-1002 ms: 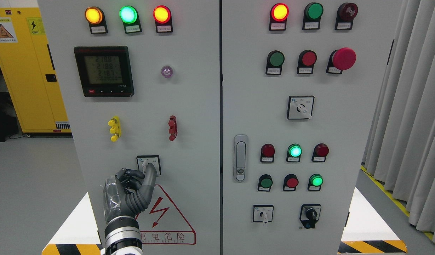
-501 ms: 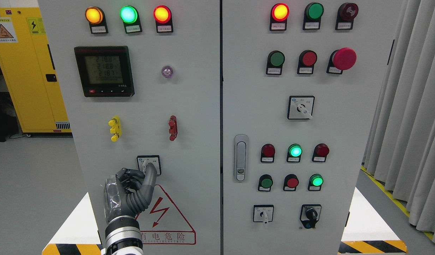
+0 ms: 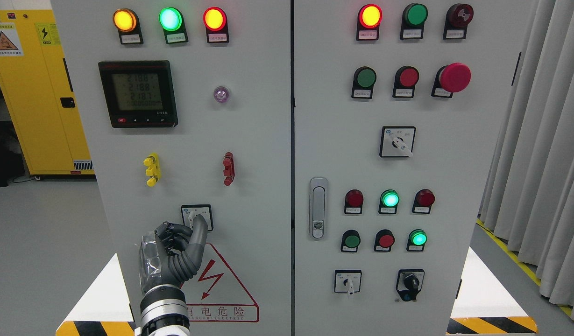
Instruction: Turn on light switch 1
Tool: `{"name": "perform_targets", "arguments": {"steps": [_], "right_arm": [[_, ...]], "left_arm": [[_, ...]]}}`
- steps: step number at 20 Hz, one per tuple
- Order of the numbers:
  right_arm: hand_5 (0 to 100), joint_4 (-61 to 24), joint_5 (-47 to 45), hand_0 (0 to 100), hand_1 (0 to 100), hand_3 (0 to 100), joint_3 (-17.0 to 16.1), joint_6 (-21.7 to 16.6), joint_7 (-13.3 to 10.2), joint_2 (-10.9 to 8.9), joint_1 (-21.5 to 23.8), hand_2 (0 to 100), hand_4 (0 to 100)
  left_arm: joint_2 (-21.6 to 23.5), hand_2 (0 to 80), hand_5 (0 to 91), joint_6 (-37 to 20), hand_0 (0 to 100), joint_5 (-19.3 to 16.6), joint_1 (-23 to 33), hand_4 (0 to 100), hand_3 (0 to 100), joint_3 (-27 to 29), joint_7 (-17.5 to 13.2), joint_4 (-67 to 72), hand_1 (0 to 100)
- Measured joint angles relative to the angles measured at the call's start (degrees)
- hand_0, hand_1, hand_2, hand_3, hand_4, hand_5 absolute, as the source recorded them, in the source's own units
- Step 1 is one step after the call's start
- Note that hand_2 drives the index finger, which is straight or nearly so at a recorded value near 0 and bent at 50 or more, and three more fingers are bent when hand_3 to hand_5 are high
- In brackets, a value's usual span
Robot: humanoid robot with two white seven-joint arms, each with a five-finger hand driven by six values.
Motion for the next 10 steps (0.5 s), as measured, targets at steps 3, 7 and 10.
{"name": "perform_targets", "arguments": {"steps": [3, 7, 10], "right_arm": [[0, 0.0, 0.0, 0, 50, 0, 0.0, 0.0, 0.0, 0.0, 0.0, 4, 0], [0, 0.0, 0.0, 0, 50, 0, 0.0, 0.0, 0.0, 0.0, 0.0, 4, 0], [0, 0.0, 0.0, 0, 50, 0, 0.0, 0.0, 0.0, 0.0, 0.0, 4, 0]], "left_arm": [[0.0, 66.9, 81.0, 0.0, 74, 0.01, 0.0, 88, 97, -0.04, -0.03, 0.02, 49], [0.0, 66.5, 81.0, 0.0, 74, 0.03, 0.0, 88, 97, -0.1, -0.28, 0.04, 49], [0.0, 66.2, 80.9, -0.1, 75, 0.04, -0.02, 88, 97, -0.18, -0.6, 0.04, 48]]}}
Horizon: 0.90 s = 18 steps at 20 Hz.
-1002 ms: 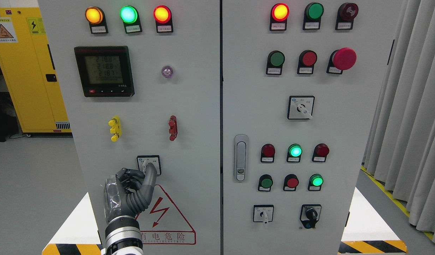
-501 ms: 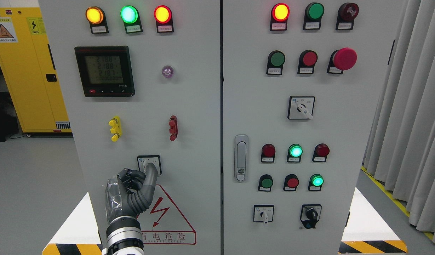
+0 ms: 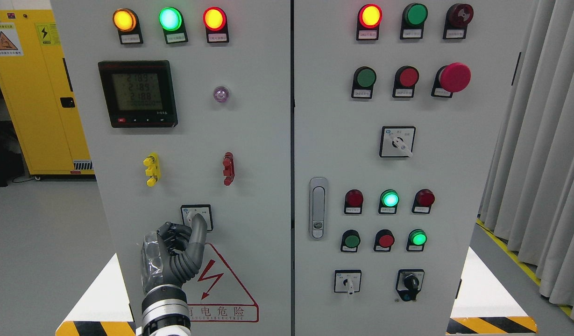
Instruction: Turn on light switch 1
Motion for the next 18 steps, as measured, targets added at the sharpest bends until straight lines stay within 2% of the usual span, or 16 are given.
{"name": "perform_targets", "arguments": {"steps": [9, 13, 14, 18], "right_arm": [[0, 0.0, 0.0, 0, 50, 0, 0.0, 0.0, 0.0, 0.01, 0.0, 4, 0], [0, 0.0, 0.0, 0, 50, 0, 0.0, 0.0, 0.0, 0.01, 0.0, 4, 0], [0, 0.0, 0.0, 0, 50, 0, 0.0, 0.0, 0.0, 0.01, 0.0, 4, 0], [0, 0.0, 0.0, 0, 50, 0, 0.0, 0.0, 0.0, 0.01, 0.0, 4, 0]], "left_arm": [[0.0, 66.0, 80.9, -0.2, 77, 0.0, 0.01, 88, 97, -0.03, 0.28, 0.01, 47], [0.0, 65.8, 80.8, -0.31, 67, 0.0, 0.02, 88, 97, -0.01, 0.61, 0.01, 47], [0.0, 65.7, 80.8, -0.31, 61, -0.01, 0.02, 88, 97, -0.01, 0.64, 0.02, 50], [0.0, 65.5, 80.8, -0.25, 49, 0.0, 0.05, 88, 97, -0.01, 0.69, 0.03, 52]]}}
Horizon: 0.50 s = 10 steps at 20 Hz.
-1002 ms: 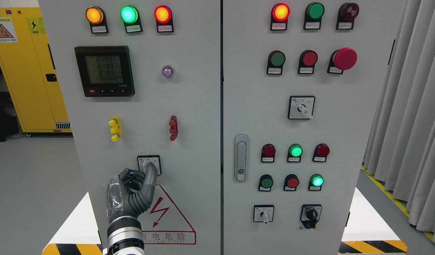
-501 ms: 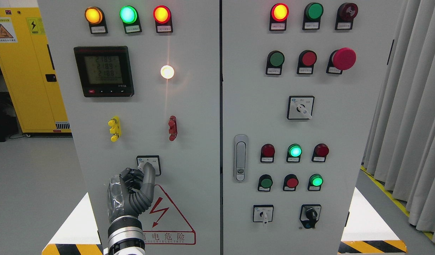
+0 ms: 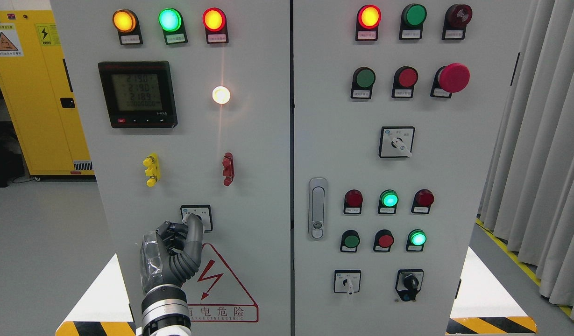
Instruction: Turn on light switch 1
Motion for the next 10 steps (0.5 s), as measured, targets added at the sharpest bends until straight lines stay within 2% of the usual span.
{"name": "perform_targets", "arguments": {"steps": [3, 4, 10], "right_arm": [[0, 0.0, 0.0, 0, 50, 0, 0.0, 0.0, 0.0, 0.0, 0.0, 4, 0], [0, 0.0, 0.0, 0, 50, 0, 0.0, 0.0, 0.0, 0.0, 0.0, 4, 0], [0, 0.0, 0.0, 0, 50, 0, 0.0, 0.0, 0.0, 0.0, 0.0, 4, 0]], "left_arm": [[0.0, 65.5, 80.8, 0.33, 43, 0.02, 0.04, 88, 96, 0.02, 0.08, 0.02, 52], [0.0, 65.5, 80.7, 0.42, 36, 0.02, 0.06, 88, 96, 0.03, 0.12, 0.04, 52], [0.0, 65.9, 80.5, 1.02, 26, 0.05, 0.18, 88, 96, 0.02, -0.06, 0.11, 53]]}}
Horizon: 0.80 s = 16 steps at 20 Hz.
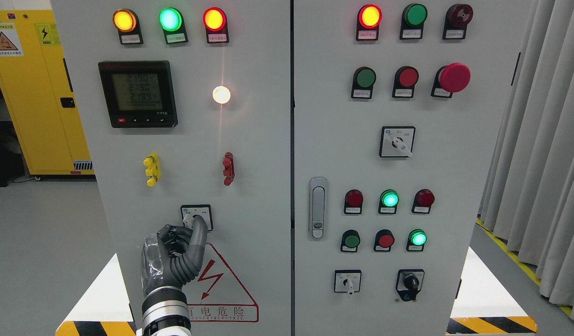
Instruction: Turn on light switch 1
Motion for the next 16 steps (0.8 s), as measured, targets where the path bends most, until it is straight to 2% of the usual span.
{"name": "perform_targets", "arguments": {"steps": [3, 16], "right_arm": [[0, 0.0, 0.0, 0, 50, 0, 0.0, 0.0, 0.0, 0.0, 0.0, 4, 0], [0, 0.0, 0.0, 0, 50, 0, 0.0, 0.0, 0.0, -0.02, 0.0, 4, 0]], "left_arm": [[0.0, 66.1, 80.5, -0.3, 22, 0.01, 0.03, 88, 96, -0.02, -0.1, 0.01, 53], [0.04, 66.4, 80.4, -1.3, 17, 0.02, 0.76, 88, 96, -0.08, -0.1, -0.19, 52]]}}
